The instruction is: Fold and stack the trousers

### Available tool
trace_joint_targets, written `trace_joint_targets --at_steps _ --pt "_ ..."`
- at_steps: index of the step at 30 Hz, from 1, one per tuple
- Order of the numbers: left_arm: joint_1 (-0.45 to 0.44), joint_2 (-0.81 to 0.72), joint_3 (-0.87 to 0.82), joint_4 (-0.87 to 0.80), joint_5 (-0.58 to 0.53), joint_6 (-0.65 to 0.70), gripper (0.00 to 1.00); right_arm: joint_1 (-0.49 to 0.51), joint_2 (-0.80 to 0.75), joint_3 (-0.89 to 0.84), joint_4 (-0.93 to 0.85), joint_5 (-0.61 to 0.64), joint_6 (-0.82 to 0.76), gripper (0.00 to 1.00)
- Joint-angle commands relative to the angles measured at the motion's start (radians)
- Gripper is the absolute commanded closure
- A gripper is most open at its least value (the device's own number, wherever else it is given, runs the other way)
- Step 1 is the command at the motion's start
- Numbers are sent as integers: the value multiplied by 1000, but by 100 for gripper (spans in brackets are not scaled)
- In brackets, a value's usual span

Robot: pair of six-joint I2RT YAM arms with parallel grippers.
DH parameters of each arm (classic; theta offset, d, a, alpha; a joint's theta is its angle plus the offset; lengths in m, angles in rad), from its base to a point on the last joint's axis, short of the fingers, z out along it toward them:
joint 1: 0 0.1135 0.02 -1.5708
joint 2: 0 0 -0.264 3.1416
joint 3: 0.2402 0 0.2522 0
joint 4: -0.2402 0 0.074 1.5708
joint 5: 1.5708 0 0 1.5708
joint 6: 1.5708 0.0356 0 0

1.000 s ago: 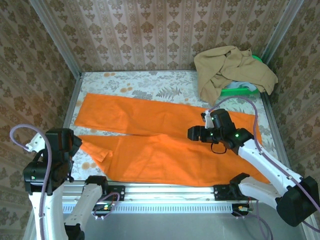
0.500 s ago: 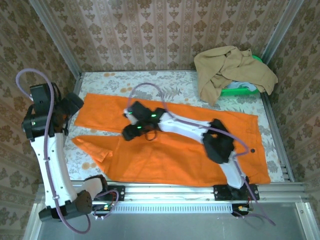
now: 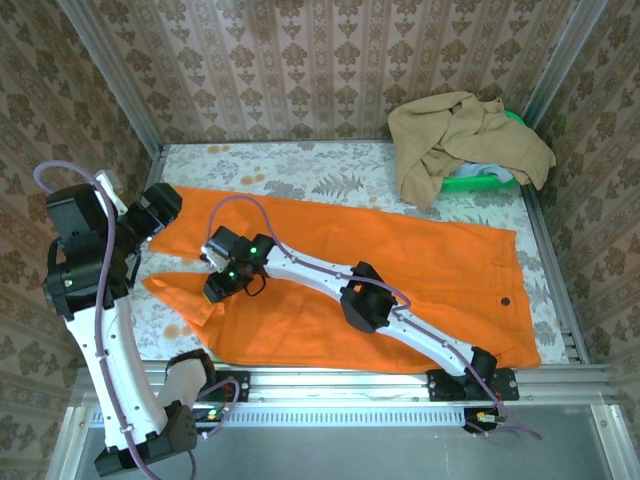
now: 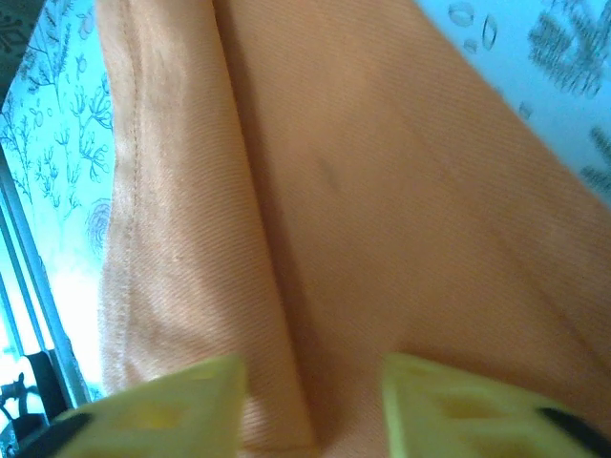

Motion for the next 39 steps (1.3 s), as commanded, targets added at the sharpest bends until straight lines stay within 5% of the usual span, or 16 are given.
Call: trace_joint_targets --at_steps 1,4,6,8,16,24,31,39 --pt "-8 4 -31 54 66 -18 11 28 -24 -31 -3 -24 51 69" --pt "-11 -1 -44 62 70 -18 12 42 -79 -48 3 -11 39 70" --pt "-10 -2 -53 65 49 -15 12 42 -116 -52 -43 34 34 48" --pt "-12 -2 -91 86 61 -35 13 24 -193 -119 -101 127 38 43" --pt "-212 -46 -393 272 -19 -133 16 -89 -955 -1181 164 416 176 33" --pt "-580 51 -582 488 -160 -249 17 -262 -1258 -1785 108 528 429 45" --pt "-1048 265 -740 769 -241 -367 16 -457 -1449 -2017 94 464 496 46" --pt "-1178 682 -750 1060 -201 -423 17 -729 -1419 -1986 77 451 379 47"
